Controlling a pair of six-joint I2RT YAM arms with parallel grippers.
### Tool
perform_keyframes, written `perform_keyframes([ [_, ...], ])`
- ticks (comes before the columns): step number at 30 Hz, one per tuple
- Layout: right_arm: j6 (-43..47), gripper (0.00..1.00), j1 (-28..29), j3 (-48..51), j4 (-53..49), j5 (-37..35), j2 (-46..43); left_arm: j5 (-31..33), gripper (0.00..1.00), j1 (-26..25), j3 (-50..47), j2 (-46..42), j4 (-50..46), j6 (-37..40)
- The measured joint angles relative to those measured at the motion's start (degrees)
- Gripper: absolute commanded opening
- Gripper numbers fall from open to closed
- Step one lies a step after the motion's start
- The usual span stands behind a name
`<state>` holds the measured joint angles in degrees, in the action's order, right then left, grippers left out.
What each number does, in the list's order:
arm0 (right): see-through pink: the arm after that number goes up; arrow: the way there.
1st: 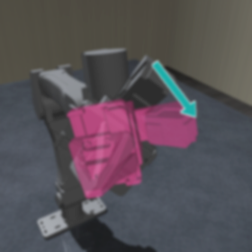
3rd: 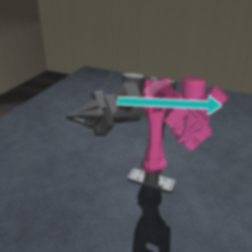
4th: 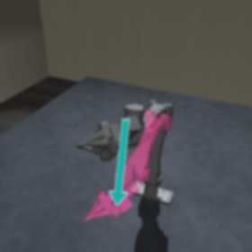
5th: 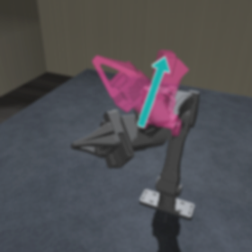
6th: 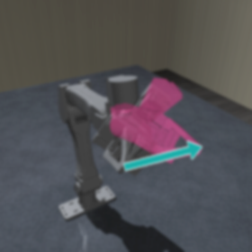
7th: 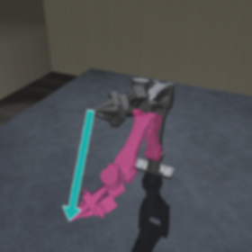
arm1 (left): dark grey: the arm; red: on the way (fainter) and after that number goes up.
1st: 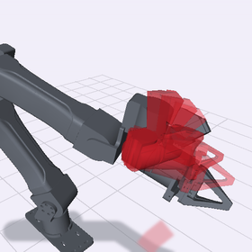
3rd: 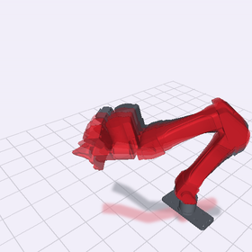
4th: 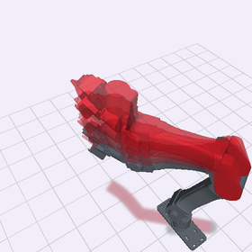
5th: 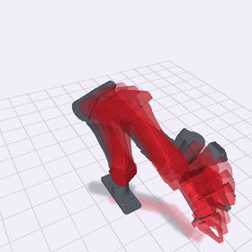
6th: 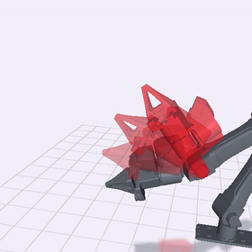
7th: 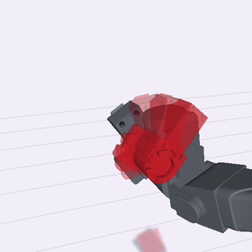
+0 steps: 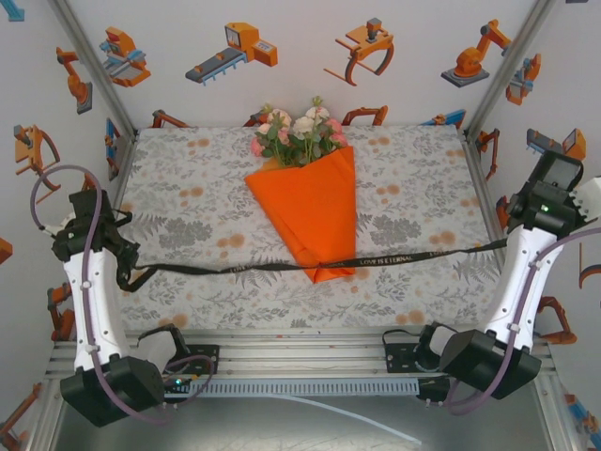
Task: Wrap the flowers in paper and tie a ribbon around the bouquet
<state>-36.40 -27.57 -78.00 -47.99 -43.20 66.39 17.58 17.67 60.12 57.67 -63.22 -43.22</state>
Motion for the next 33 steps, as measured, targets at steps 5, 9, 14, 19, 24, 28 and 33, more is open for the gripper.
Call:
perform_keyframes([
  [5, -2.93, 0.09, -1.53, 3.3, -0.17, 1.95, 1.57, -8.22, 0.2, 0.37, -9.4, -1.14, 5.22, -1.16],
  [9, -2.01, 0.65, -3.41, 8.57, 4.26, 11.8, 6.12, -16.72, 0.29, -3.13, -14.97, -0.59, 13.7, -1.25],
  [14, 0.22, 0.84, -3.43, 9.73, 10.49, 28.24, 11.58, -22.1, 0.43, -11.5, -13.79, 1.68, 22.12, -0.35],
  [19, -1.77, 0.79, 1.07, 9.75, 12.26, 44.02, 11.02, -26.47, 0.54, -21.33, -12.17, 2.75, 27.69, -1.05],
  [24, -6.21, 0.78, 17.05, 13.86, 7.06, 50.01, 7.96, -30.05, 0.65, -36.37, -12.24, 4.15, 35.65, -6.64],
  [28, -11.69, 0.78, 26.01, 24.13, 1.4, 50.27, 2.45, -29.97, 0.77, -46.64, -12.22, 8.17, 42.29, -11.15],
  [33, -15.06, 0.77, 30.03, 31.82, -1.99, 50.62, 2.62, -30.21, 0.9, -51.67, -11.45, 16.37, 47.17, -13.03],
])
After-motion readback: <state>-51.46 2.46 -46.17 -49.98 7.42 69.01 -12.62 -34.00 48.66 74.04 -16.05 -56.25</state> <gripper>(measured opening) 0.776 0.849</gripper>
